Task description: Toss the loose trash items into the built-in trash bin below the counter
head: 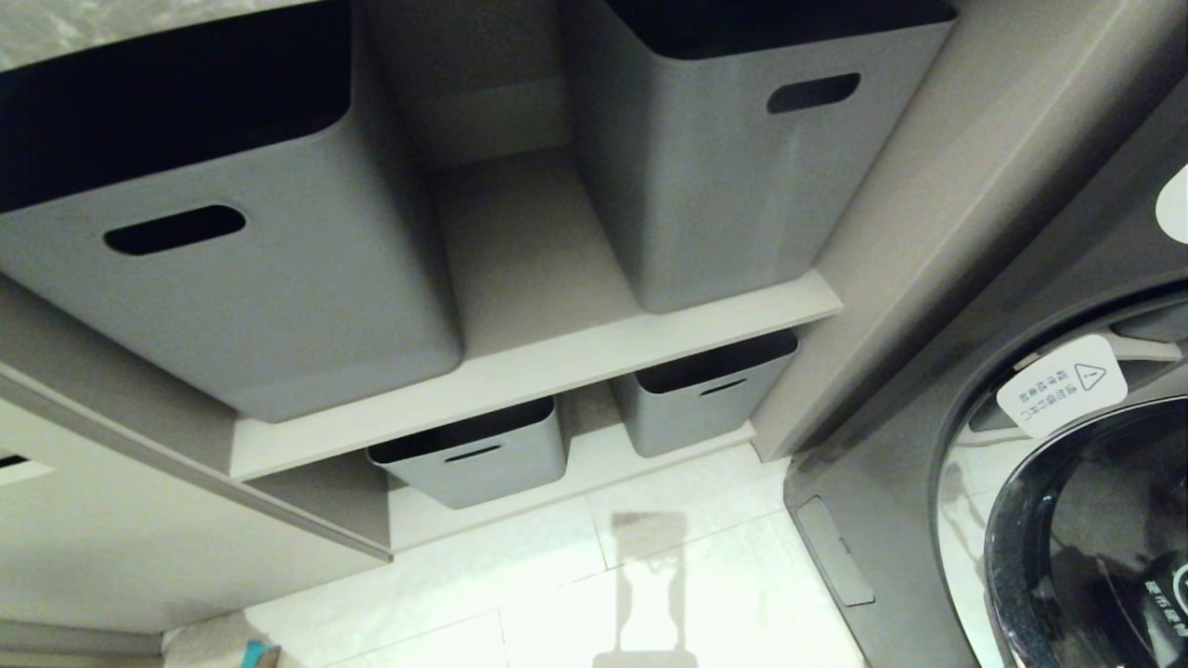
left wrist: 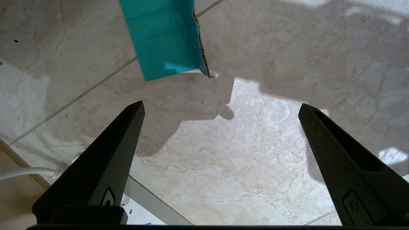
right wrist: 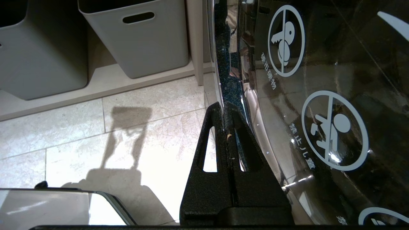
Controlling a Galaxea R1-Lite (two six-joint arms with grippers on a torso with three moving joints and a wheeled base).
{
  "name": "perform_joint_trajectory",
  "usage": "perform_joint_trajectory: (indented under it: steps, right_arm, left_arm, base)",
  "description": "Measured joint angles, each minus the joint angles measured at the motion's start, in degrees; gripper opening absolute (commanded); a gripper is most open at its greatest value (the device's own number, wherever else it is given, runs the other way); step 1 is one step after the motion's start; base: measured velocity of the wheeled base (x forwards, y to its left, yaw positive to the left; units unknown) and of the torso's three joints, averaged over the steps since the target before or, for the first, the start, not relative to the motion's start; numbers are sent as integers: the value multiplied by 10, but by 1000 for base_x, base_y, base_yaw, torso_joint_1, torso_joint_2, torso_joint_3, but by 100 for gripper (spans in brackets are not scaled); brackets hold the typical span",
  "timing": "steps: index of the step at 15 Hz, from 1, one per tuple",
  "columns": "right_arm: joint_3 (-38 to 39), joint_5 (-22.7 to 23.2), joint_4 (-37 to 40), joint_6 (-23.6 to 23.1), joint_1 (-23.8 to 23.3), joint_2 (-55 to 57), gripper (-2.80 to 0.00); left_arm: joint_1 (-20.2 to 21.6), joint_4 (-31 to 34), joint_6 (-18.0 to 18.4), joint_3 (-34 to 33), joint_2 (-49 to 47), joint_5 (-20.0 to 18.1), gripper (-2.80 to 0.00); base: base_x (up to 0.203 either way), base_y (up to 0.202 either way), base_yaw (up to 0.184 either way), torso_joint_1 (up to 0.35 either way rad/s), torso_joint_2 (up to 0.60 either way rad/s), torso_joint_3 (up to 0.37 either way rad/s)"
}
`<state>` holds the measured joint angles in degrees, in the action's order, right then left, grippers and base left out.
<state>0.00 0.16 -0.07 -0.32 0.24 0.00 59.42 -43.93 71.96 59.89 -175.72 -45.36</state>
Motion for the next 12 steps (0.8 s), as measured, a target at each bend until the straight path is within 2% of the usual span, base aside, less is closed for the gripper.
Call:
perform_joint_trajectory:
  steps: [9, 12]
  right_arm:
    - [0, 0, 0, 0, 0, 0, -280]
    - [0, 0, 0, 0, 0, 0, -280]
  left_arm:
    - [0, -29, -1, -19, 0, -4, 0]
    - [-1, -29, -1, -21, 0, -4, 0]
  base:
    - [0, 0, 0, 0, 0, -4]
    - [0, 0, 0, 2, 4, -166]
